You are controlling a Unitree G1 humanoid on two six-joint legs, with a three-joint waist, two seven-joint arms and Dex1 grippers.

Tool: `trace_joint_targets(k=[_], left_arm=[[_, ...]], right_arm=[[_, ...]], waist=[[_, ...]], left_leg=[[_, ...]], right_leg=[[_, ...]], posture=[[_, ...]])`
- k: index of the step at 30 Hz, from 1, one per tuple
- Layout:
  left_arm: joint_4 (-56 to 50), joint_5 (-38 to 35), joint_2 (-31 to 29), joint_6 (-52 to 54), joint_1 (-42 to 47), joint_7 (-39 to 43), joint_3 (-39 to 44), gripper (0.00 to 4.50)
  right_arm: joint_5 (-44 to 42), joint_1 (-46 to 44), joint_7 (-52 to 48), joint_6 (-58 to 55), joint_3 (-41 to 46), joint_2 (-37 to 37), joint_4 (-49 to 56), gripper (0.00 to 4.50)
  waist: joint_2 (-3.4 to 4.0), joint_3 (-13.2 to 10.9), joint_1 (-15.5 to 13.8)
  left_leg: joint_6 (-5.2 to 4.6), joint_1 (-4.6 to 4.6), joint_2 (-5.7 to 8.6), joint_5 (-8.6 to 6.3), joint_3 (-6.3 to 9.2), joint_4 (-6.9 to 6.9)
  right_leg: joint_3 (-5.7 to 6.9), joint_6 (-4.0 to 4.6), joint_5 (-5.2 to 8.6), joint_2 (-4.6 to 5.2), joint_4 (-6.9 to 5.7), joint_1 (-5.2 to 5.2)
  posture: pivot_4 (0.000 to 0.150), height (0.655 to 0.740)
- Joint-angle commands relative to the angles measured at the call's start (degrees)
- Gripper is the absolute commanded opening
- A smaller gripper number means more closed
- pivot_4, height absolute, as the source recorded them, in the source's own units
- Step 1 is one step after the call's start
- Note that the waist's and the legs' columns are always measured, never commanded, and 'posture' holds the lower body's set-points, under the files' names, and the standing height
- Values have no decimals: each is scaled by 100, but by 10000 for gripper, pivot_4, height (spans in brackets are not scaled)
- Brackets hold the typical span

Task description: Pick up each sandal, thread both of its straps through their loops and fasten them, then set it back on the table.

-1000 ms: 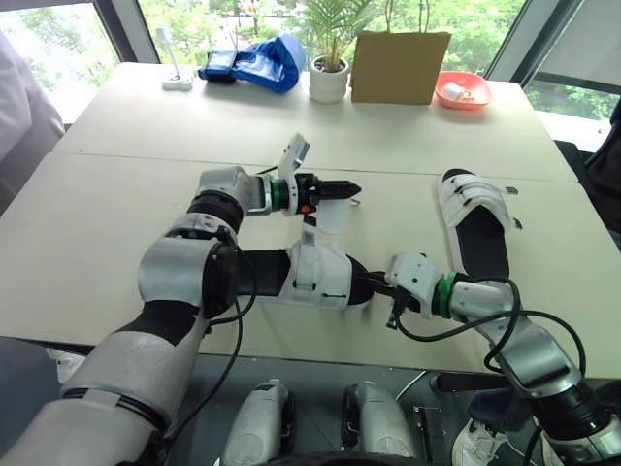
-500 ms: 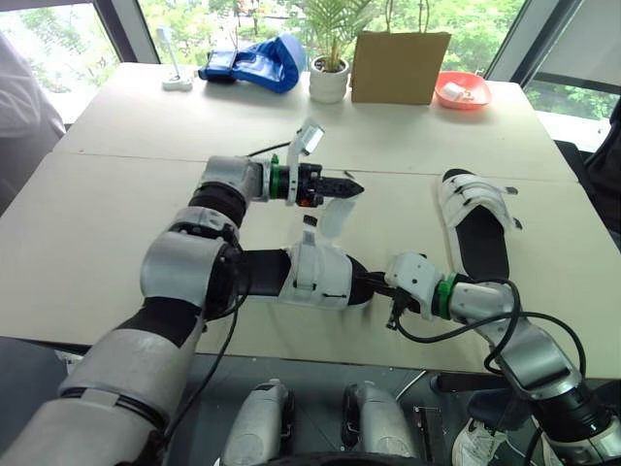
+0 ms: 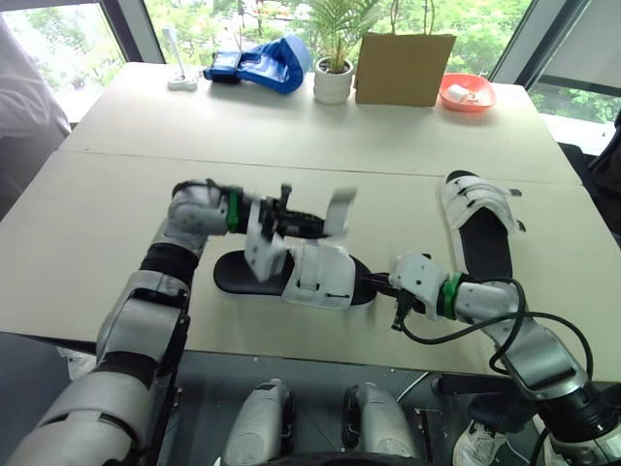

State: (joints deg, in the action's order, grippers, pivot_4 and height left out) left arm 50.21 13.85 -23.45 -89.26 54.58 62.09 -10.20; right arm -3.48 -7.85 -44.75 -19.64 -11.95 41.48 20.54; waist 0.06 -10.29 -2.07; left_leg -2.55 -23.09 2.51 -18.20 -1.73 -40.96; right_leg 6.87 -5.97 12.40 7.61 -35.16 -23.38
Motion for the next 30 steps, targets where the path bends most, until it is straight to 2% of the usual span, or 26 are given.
trace_joint_targets(k=[1, 3, 6, 8, 9, 10, 12, 19, 20, 21, 23, 24, 26, 28, 30], left_arm=[[541, 1209, 44, -324, 406, -980, 450, 1220], [713, 2005, 0, -70, 551, -1785, 517, 1220], [983, 2703, -93, 579, 751, -2850, 127, 1220], [1125, 2837, -106, 813, 845, -3353, -59, 1220], [1257, 2683, -79, 869, 882, -3390, -124, 1220], [1375, 2506, -86, 785, 904, -3377, -226, 4905], [1527, 2234, -141, 579, 919, -3333, -422, 8837], [1478, 1663, -558, 82, 800, -3342, -1018, 41840], [1448, 1555, -594, 59, 791, -3342, -1086, 44784], [1428, 1371, -642, 67, 772, -3292, -1177, 44784], [1212, 411, -838, 367, 671, -2858, -1452, 44784], [834, -372, -961, 799, 523, -2392, -1576, 44784], [-261, -1961, -1147, 2419, 210, -1233, -1410, 44784], [-1147, -2897, -1328, 3853, 16, -478, -1181, 44784], [-1984, -3483, -1565, 5789, -105, -48, -985, 44784]], right_arm=[[130, 36, -37, -121, -134, -27, -203, 0], [128, 35, -44, -124, -129, -36, -195, 0], [116, 50, -51, -112, -102, -33, -203, 0], [128, 56, -54, -100, -101, -33, -209, 0], [132, 58, -54, -99, -101, -36, -213, 0], [138, 56, -53, -97, -103, -38, -219, 0], [137, 69, -49, -99, -96, -38, -205, 0], [143, 11, -84, -44, -122, -53, -297, 0], [143, 2, -89, -40, -126, -57, -306, 0], [144, -5, -93, -40, -135, -64, -309, 0], [144, -47, -116, -36, -153, -72, -331, 0], [145, -51, -123, -31, -159, -72, -333, 0], [154, -43, -134, -6, -163, -61, -342, 0], [154, -28, -141, 12, -162, -49, -347, 0], [152, 12, -143, 43, -157, -27, -337, 0]], waist=[[-3, 1, -11], [-5, 2, -12], [-5, 2, -13], [-5, 3, -7], [-5, 3, -6], [-6, 2, -5], [-6, 2, -5], [-7, 2, -4], [-7, 2, -4], [-7, 2, -4], [-7, 2, 9], [-7, 2, 20], [-4, 1, 67], [-4, 0, 116], [-4, 0, 127]], left_leg=[[-2, 0, 0, 0, 0, -1], [-11, -3, -1, -2, -4, -2], [-20, -3, -3, -4, -8, -2], [-22, -3, -5, -5, -11, -2], [-23, -3, -6, -5, -13, -2], [-24, -3, -7, -5, -14, -2], [-24, -4, -8, -5, -14, -2], [-23, -3, -10, -5, -13, -3], [-23, -3, -10, -5, -13, -3], [-23, -2, -10, -5, -13, -3], [-22, -2, -10, -5, -13, -3], [-22, -2, -10, -5, -13, -3], [-21, -4, -11, -5, -12, -3], [-20, -8, -12, -4, -6, -5], [-20, -14, -12, -4, 0, -13]], right_leg=[[4, -1, -1, -3, -1, 0], [6, -6, -4, -21, -2, -1], [4, -8, -3, -26, -4, -1], [1, -9, -3, -29, -6, -1], [1, -9, -3, -30, -7, -2], [0, -9, -3, -31, -7, -2], [0, -9, -2, -31, -7, -3], [-1, -9, -2, -27, -6, -5], [-1, -9, -3, -27, -6, -5], [-1, -9, -3, -27, -6, -4], [-2, -9, -3, -26, -6, -4], [-3, -9, -3, -26, -6, -6], [-5, -8, -2, -22, -8, -9], [-7, -8, -2, -15, -6, -8], [-3, -8, -2, -13, -5, -7]], posture=[[1500, 7209], [1500, 7209], [1500, 7209], [1500, 7209], [1500, 7209], [1500, 7209], [1500, 7209], [1500, 7209], [1500, 7209], [1500, 7209], [1500, 7209], [1500, 7209], [1500, 7209], [1500, 7209], [1500, 7209]])
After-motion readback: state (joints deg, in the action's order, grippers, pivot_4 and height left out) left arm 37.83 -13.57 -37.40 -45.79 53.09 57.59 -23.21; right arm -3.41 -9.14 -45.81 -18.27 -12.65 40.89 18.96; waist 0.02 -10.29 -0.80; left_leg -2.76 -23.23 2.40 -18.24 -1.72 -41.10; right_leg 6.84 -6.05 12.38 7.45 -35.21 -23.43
